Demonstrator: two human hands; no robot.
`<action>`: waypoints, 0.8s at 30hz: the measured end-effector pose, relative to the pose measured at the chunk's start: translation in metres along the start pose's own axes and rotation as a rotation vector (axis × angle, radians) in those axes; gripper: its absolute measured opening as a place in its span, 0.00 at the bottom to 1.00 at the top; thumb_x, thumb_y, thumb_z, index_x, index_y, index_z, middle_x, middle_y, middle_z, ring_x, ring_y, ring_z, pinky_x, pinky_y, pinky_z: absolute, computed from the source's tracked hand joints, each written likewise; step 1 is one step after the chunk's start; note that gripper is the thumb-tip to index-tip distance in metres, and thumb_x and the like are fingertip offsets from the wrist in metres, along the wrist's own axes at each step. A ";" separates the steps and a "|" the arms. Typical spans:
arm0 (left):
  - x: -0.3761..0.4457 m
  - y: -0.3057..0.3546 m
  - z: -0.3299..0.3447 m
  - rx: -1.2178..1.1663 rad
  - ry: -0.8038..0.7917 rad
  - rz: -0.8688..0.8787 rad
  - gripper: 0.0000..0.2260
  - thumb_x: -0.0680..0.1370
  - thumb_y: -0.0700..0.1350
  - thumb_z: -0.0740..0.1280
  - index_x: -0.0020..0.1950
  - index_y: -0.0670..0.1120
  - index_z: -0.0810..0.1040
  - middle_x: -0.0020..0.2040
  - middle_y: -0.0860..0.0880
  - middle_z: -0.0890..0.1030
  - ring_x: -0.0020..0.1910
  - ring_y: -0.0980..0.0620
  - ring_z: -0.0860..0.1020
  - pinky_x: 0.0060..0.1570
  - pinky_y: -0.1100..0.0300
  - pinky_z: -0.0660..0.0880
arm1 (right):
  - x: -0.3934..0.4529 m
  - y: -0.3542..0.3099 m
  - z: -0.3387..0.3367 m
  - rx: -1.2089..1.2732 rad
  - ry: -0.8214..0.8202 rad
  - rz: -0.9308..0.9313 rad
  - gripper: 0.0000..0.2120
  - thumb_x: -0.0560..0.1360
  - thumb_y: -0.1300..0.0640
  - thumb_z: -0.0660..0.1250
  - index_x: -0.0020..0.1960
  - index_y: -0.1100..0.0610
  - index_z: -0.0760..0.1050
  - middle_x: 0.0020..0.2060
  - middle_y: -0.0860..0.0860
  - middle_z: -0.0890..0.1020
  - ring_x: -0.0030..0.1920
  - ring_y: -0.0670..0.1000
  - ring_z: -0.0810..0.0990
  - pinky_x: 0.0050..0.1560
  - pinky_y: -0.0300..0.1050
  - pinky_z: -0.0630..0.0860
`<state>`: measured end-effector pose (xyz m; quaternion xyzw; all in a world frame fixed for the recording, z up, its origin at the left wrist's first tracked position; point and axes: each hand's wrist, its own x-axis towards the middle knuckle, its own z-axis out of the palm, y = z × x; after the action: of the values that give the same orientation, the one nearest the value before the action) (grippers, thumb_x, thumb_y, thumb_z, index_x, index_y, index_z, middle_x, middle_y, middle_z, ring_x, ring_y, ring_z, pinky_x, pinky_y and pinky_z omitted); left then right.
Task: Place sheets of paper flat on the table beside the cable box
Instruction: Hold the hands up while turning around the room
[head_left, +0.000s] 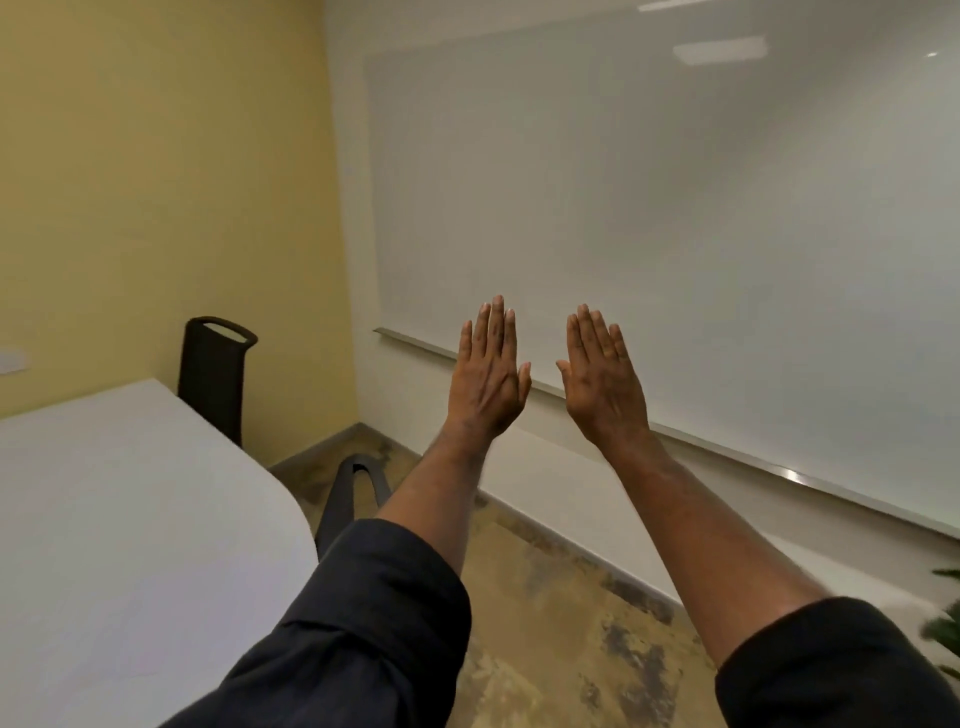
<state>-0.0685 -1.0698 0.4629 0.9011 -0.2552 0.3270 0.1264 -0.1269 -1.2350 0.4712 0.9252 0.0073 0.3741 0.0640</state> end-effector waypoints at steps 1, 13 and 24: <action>0.016 -0.012 0.016 0.052 -0.003 -0.021 0.31 0.83 0.55 0.44 0.81 0.39 0.41 0.82 0.38 0.41 0.81 0.42 0.41 0.80 0.43 0.48 | 0.019 0.002 0.024 0.016 0.002 -0.036 0.29 0.85 0.50 0.48 0.80 0.64 0.47 0.80 0.60 0.50 0.81 0.57 0.47 0.80 0.56 0.49; 0.173 -0.189 0.156 0.192 0.017 -0.252 0.31 0.82 0.54 0.40 0.80 0.38 0.41 0.82 0.38 0.41 0.81 0.41 0.41 0.80 0.42 0.46 | 0.227 -0.029 0.247 0.121 -0.017 -0.335 0.29 0.85 0.50 0.47 0.80 0.64 0.47 0.80 0.60 0.50 0.81 0.58 0.47 0.80 0.57 0.51; 0.285 -0.377 0.227 0.299 0.030 -0.408 0.31 0.83 0.54 0.45 0.80 0.38 0.40 0.82 0.38 0.39 0.81 0.41 0.40 0.80 0.42 0.45 | 0.423 -0.096 0.405 0.265 0.009 -0.375 0.30 0.85 0.48 0.49 0.80 0.64 0.50 0.80 0.61 0.53 0.81 0.58 0.50 0.80 0.56 0.49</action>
<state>0.4420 -0.9504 0.4553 0.9376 -0.0151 0.3422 0.0590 0.4615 -1.1598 0.4639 0.9063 0.2284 0.3555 0.0105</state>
